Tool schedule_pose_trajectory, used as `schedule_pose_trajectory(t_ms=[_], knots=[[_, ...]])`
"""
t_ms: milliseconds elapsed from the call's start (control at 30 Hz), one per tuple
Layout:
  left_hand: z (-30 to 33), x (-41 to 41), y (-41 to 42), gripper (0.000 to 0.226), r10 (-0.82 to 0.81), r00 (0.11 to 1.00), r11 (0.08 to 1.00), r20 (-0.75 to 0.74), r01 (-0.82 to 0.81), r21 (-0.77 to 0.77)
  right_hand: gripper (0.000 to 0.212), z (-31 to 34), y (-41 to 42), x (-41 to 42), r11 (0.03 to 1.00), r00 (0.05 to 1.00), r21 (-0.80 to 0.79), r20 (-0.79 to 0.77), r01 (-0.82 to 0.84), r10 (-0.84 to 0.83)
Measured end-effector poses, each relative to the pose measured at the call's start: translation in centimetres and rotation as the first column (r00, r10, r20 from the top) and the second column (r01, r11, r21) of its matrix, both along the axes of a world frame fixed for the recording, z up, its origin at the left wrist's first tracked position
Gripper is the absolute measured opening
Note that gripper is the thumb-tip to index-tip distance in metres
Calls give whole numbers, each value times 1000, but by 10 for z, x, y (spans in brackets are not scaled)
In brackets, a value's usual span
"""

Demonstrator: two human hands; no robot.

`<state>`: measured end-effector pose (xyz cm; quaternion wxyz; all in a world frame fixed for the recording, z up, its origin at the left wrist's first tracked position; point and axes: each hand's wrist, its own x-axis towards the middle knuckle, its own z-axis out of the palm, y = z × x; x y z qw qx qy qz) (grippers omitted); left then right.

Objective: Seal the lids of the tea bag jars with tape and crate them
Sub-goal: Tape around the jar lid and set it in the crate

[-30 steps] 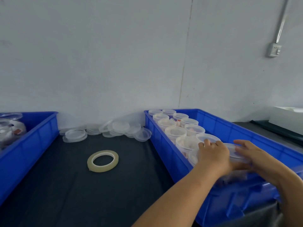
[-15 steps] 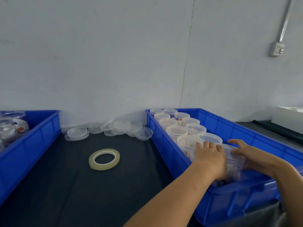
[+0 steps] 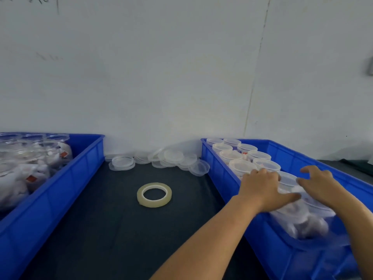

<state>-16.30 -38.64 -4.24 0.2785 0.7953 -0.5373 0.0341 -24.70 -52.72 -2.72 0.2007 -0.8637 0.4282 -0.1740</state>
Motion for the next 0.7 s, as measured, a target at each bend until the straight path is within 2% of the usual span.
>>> schedule_pose_trajectory(t_ms=[133, 367, 567, 633, 700], knots=[[14, 39, 51, 40, 88, 986, 975, -143, -115, -192, 37, 25, 56, 34, 978, 970, -70, 134, -194, 202], [24, 97, 169, 21, 327, 901, 863, -286, -408, -299, 31, 33, 165, 118, 889, 841, -143, 287, -435, 458], [20, 119, 265, 23, 555, 801, 762, -225, -598, -250, 31, 17, 256, 176, 802, 735, -160, 327, -576, 594], [17, 119, 291, 21, 673, 727, 701, -136, -686, -195, 32, 10, 283, 191, 765, 696, -153, 333, -626, 636], [20, 120, 317, 22, 776, 630, 630, 39, -769, -111, 33, 5, 311, 205, 716, 653, -125, 328, -686, 683]])
